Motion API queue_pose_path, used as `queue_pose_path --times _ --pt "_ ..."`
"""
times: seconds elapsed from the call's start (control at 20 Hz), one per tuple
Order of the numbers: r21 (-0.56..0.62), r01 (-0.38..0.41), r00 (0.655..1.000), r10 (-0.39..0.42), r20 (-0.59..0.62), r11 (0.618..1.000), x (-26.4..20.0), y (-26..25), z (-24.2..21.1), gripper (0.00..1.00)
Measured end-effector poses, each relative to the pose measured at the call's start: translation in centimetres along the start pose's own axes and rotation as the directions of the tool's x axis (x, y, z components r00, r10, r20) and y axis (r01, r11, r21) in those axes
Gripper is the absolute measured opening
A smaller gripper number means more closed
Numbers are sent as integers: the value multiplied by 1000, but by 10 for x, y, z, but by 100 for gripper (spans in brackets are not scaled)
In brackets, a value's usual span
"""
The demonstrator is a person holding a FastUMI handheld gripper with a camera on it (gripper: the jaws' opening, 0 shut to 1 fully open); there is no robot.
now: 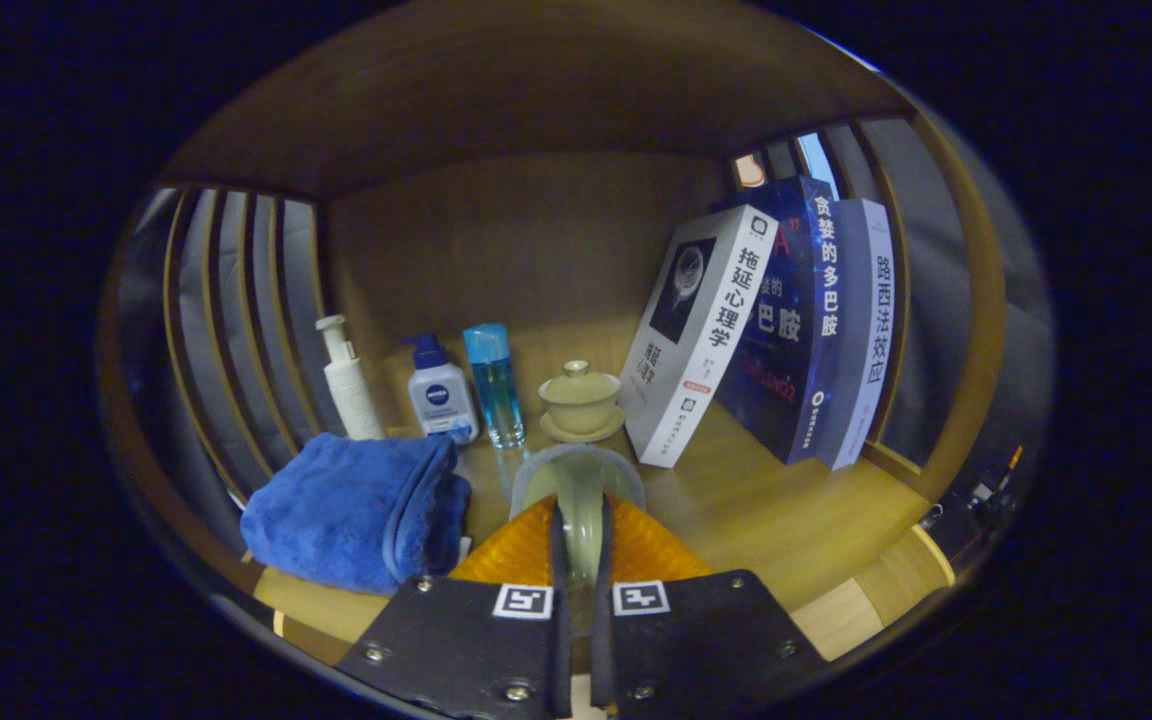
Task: Pull open the drawer, take out the items inside it, and place them on the countertop above the cabinet.
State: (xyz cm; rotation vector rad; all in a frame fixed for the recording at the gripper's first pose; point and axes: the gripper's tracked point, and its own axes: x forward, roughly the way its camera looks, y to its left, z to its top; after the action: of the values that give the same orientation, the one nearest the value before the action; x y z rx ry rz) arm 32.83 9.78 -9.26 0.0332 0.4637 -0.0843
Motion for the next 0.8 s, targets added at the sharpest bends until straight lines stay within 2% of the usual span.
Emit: queue_pose_path --times 0.2,0.25,0.4,0.5,0.55,0.65,0.8 --pt "17 -4 1000 4 -3 1000 19 -1 -1 8" --pt "14 -12 1000 12 -2 1000 21 1 -5 14" --pt "1 36 999 -36 14 999 27 -4 -5 18" --pt "-6 30 1000 -30 -5 1000 21 -5 -11 20" --pt "-5 18 1000 -18 -22 1000 22 -2 -17 27" --pt "0 -3 999 3 -39 1000 17 1 -22 56" --pt "13 19 1000 -19 7 1000 0 -5 -6 100"
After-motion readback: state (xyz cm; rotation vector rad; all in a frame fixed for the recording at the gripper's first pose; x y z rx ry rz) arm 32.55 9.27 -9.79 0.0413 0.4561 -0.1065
